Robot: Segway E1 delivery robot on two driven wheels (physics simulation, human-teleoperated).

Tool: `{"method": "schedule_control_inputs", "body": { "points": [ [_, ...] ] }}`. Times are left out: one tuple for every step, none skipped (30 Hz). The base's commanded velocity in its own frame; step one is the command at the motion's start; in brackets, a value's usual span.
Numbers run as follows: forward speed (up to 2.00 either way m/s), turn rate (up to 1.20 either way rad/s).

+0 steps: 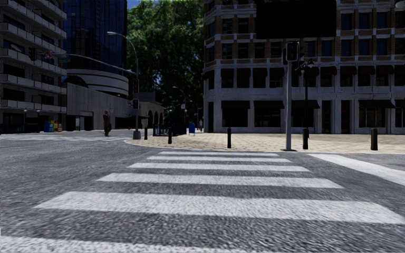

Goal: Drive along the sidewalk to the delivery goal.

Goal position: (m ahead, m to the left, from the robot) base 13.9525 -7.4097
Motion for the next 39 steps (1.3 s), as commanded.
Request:
{"method": "schedule_control_inputs", "body": {
  "points": [
    [2.0,0.37],
    [2.0,0.37],
    [2.0,0.37],
    [2.0,0.37],
    [2.0,0.37],
    [2.0,0.27],
    [2.0,0.27],
    [2.0,0.17],
    [2.0,0.1],
    [2.0,0.09],
    [2.0,0.09],
    [2.0,0.08],
    [2.0,0.03],
    [2.0,0.0],
    [2.0,0.0],
    [2.0,0.0],
    [2.0,0.0],
    [2.0,0.0],
    [2.0,0.0],
    [2.0,0.0],
    [2.0,0.0],
    [2.0,0.0],
    [2.0,0.0],
    [2.0,0.0],
    [2.0,0.0],
    [2.0,0.0],
    [2.0,0.0],
    [2.0,0.0],
    [2.0,0.0],
    [2.0,0.0],
    [2.0,0.0],
    [2.0,0.0],
    [2.0,0.0],
    [2.0,0.0],
    [2.0,0.0],
    [2.0,0.0],
    [2.0,0.0],
    [2.0,0.0],
    [2.0,0.0]
  ]
}}
